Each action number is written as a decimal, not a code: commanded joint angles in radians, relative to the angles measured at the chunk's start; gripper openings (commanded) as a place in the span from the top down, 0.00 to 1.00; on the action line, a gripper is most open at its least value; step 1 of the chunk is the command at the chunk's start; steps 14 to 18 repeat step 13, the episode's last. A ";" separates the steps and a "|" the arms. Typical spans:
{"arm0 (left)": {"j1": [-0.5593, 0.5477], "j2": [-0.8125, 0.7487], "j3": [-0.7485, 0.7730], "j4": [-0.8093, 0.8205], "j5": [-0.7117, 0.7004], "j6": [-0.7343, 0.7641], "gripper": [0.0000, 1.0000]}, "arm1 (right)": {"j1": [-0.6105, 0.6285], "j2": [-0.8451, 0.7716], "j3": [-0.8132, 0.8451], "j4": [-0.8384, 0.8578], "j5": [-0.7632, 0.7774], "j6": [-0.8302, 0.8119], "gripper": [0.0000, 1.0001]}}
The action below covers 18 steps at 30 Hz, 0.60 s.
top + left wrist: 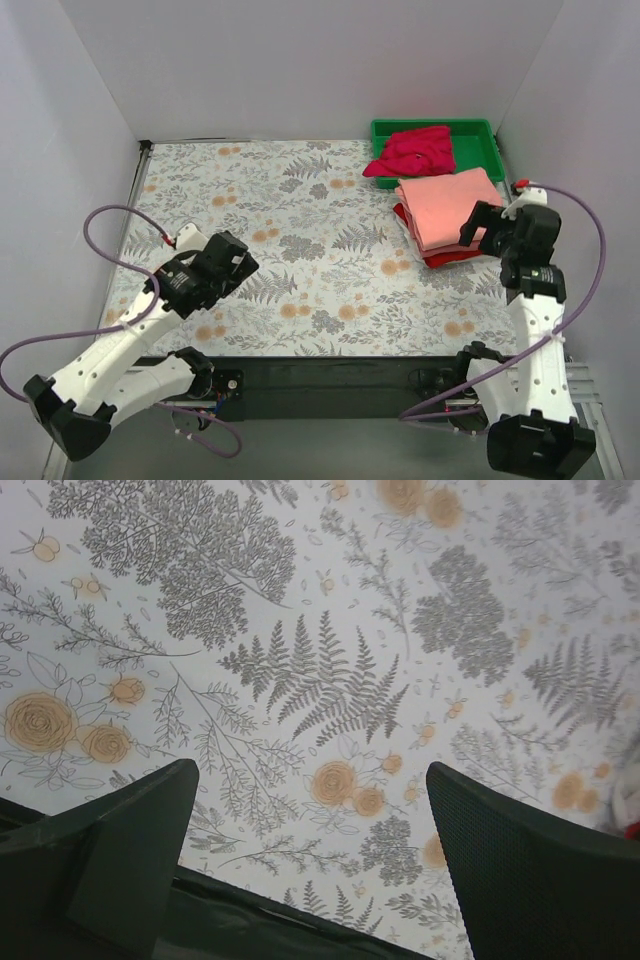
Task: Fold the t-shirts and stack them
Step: Reset both grippers
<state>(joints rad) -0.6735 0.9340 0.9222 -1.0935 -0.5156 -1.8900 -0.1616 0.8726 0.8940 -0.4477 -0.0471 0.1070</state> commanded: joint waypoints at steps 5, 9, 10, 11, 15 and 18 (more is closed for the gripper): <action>-0.003 -0.168 -0.005 -0.013 -0.087 0.009 0.02 | 0.000 -0.288 -0.326 0.026 -0.175 0.123 0.02; -0.003 -0.205 -0.031 -0.008 -0.093 0.002 0.02 | 0.000 -0.456 -0.431 0.024 -0.157 0.160 0.02; -0.003 -0.208 -0.036 -0.017 -0.098 -0.013 0.02 | 0.000 -0.478 -0.446 0.030 -0.166 0.168 0.02; -0.003 -0.210 -0.036 -0.020 -0.101 -0.020 0.02 | 0.000 -0.497 -0.455 0.035 -0.172 0.174 0.02; -0.005 -0.216 -0.037 -0.020 -0.101 -0.020 0.02 | 0.000 -0.521 -0.448 0.037 -0.157 0.178 0.02; -0.005 -0.216 -0.037 -0.020 -0.101 -0.020 0.02 | 0.000 -0.521 -0.448 0.037 -0.157 0.178 0.02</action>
